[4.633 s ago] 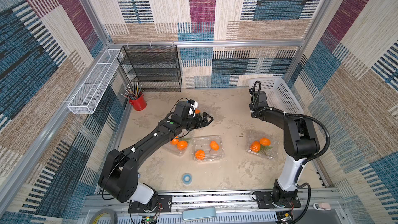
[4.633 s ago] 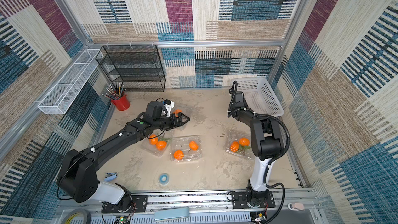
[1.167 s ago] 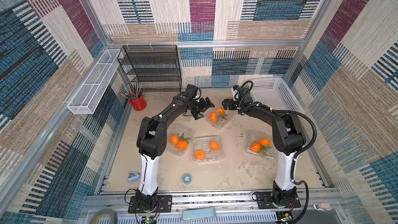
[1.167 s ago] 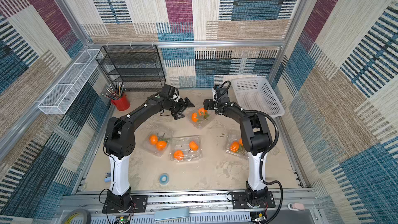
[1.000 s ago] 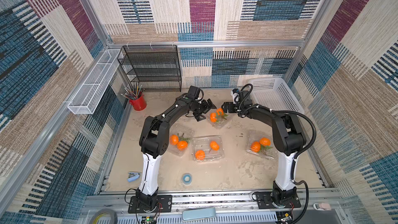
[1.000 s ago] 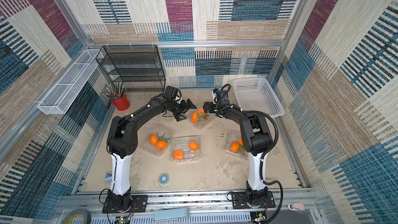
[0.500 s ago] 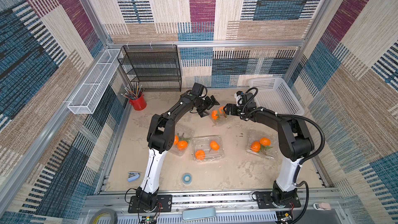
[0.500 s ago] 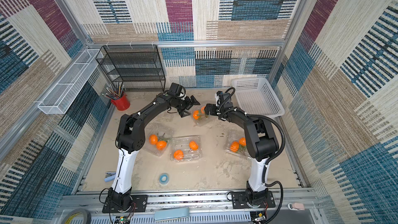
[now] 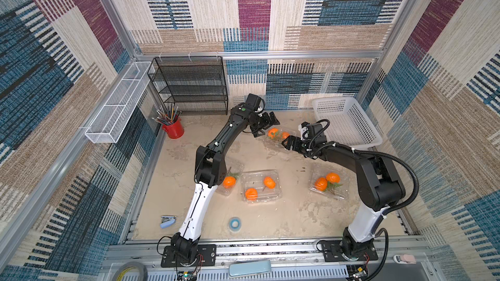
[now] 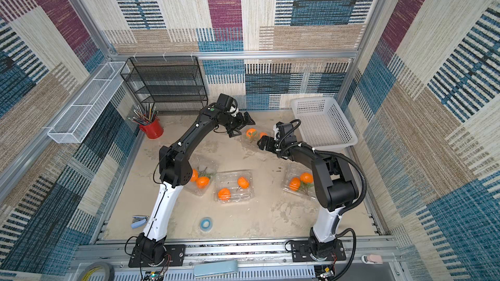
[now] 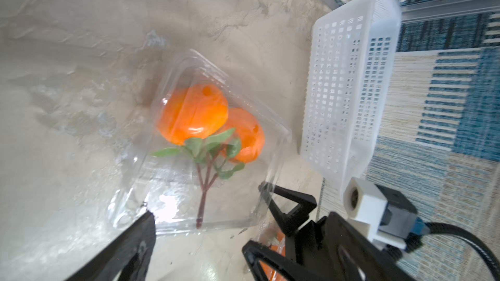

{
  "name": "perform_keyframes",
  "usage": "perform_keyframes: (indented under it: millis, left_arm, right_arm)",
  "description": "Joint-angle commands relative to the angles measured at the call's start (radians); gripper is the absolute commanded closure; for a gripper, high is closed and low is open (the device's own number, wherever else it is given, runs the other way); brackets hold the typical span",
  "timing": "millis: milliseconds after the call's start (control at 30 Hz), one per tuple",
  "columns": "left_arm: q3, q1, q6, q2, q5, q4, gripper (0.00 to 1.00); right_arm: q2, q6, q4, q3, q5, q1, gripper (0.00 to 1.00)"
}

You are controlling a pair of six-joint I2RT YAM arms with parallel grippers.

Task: Take oranges out of containers
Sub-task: Move the packing box to the center of the board.

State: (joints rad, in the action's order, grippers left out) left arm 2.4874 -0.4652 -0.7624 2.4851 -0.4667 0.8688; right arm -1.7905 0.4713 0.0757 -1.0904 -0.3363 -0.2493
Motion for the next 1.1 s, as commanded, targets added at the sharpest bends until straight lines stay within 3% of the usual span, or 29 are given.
perform_keyframes:
  millis: [0, 267, 467, 700, 900, 1067]
  left_arm:
    - [-0.06, 0.011, 0.13, -0.065, 0.079, 0.11, 0.01]
    - [-0.352, 0.041, 0.226, -0.277, 0.104, 0.104, 0.01]
    - [-0.595, 0.045, 0.25, -0.402, 0.057, -0.052, 0.01]
    - [-0.393, 0.049, 0.268, -0.246, 0.022, -0.078, 0.01]
    - [-0.196, 0.064, 0.292, -0.085, 0.03, -0.079, 0.01]
    - [-0.131, 0.066, 0.304, -0.023, -0.007, -0.127, 0.01]
  right_arm:
    - [0.021, 0.008, -0.01, 0.0, -0.017, -0.001, 0.02]
    - [0.063, -0.032, 0.065, -0.054, -0.001, 0.0, 0.01]
    - [0.055, -0.035, 0.063, -0.082, 0.078, 0.003, 0.02]
    - [0.038, -0.009, -0.05, 0.004, 0.147, 0.029, 0.02]
    - [0.023, -0.012, -0.145, 0.026, 0.104, 0.034, 0.0]
    - [-0.026, -0.02, -0.144, -0.038, 0.078, 0.033, 0.03]
